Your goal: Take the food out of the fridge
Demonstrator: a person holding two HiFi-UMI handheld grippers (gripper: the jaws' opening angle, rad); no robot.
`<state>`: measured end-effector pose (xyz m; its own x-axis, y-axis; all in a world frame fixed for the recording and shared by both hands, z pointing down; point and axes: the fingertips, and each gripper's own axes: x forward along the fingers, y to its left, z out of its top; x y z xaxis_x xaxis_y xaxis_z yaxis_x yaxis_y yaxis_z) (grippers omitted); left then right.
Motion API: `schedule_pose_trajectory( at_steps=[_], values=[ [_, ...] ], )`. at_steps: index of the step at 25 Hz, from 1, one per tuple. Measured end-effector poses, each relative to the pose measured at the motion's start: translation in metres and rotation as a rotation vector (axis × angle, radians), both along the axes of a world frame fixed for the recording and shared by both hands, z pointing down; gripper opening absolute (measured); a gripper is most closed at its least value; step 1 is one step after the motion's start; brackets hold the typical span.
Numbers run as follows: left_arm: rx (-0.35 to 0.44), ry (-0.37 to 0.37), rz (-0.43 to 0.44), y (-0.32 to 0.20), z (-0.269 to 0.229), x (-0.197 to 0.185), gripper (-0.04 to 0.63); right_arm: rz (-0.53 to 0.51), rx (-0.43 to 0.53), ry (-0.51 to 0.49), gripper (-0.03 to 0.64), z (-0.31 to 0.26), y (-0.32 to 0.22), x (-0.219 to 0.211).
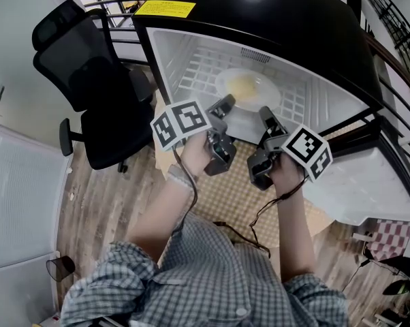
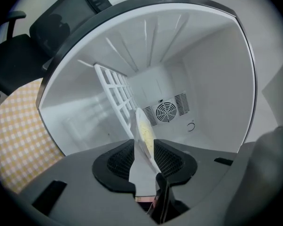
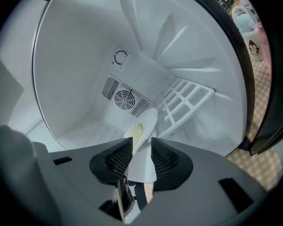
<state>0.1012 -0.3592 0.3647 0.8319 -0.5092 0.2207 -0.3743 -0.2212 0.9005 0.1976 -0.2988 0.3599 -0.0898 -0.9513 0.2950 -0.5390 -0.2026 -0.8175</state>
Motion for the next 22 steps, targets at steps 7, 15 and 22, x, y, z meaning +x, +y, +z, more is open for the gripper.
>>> schedule_pose_trajectory(
  at_steps=[7,15,22],
  values=[
    [-0.015,0.04,-0.01,-0.003,0.006,0.003,0.101,0.008,0.037,-0.076,0.089,0.01,-0.008,-0.002],
    [0.009,0.121,0.031,-0.001,-0.001,0.005,0.049,-0.003,0.096,-0.062,0.063,0.005,-0.008,-0.001],
    [0.031,0.118,0.035,0.008,-0.003,-0.003,0.049,-0.03,0.109,-0.062,0.061,0.003,0.0,-0.008]
  ],
)
